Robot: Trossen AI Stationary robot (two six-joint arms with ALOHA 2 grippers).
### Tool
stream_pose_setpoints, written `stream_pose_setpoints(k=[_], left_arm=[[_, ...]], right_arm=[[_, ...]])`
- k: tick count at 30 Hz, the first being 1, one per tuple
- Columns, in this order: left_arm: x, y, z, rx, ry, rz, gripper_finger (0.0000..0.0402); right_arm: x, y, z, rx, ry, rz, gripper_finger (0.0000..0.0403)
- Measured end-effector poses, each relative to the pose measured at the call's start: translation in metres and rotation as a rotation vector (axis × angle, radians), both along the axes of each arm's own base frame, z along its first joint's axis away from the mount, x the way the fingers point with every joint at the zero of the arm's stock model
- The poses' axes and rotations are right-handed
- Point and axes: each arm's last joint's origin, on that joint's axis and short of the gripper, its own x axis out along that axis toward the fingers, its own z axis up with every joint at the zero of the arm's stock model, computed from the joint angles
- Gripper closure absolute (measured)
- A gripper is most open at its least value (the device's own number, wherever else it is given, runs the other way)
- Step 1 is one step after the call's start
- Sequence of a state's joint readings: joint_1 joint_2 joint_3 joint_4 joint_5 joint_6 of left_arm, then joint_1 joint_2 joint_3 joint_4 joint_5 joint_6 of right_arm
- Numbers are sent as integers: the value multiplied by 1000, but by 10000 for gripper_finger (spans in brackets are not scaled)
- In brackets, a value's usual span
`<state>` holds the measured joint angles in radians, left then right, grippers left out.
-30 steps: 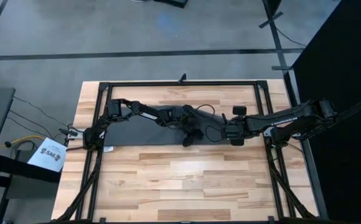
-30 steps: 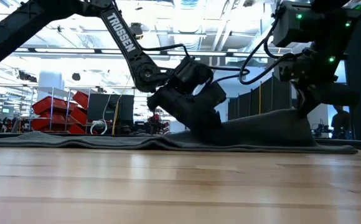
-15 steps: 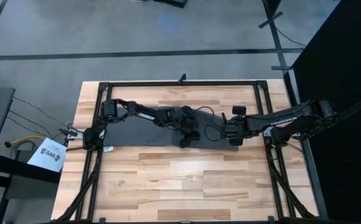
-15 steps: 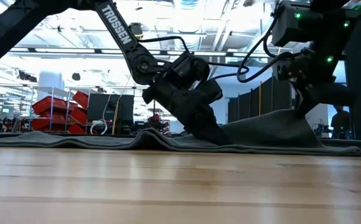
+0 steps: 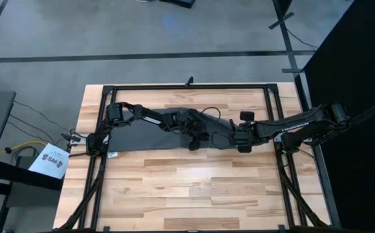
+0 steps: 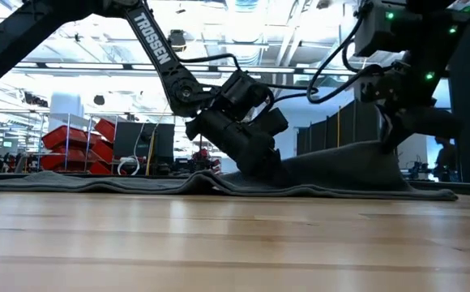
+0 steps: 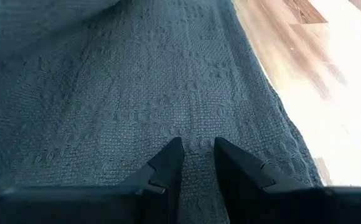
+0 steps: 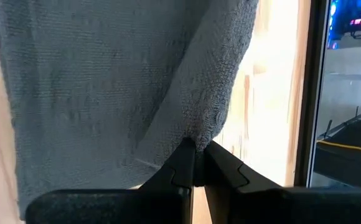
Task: Roll towel
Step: Roll the gray towel
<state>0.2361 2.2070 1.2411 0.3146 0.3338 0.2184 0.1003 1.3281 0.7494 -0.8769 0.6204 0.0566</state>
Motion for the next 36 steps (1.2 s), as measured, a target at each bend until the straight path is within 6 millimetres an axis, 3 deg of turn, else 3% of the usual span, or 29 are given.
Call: stream_pose_setpoints(k=[14, 26, 36], left_arm=[[0, 2, 0, -3, -10, 7, 320], [0, 3, 0, -14, -11, 17, 320], [0, 5, 0, -36, -10, 16, 320]], right_arm=[[-2, 9, 1, -77, -19, 15, 394], [-1, -19, 6, -304, 124, 50, 394], [0, -24, 7, -391, 250, 160, 394]])
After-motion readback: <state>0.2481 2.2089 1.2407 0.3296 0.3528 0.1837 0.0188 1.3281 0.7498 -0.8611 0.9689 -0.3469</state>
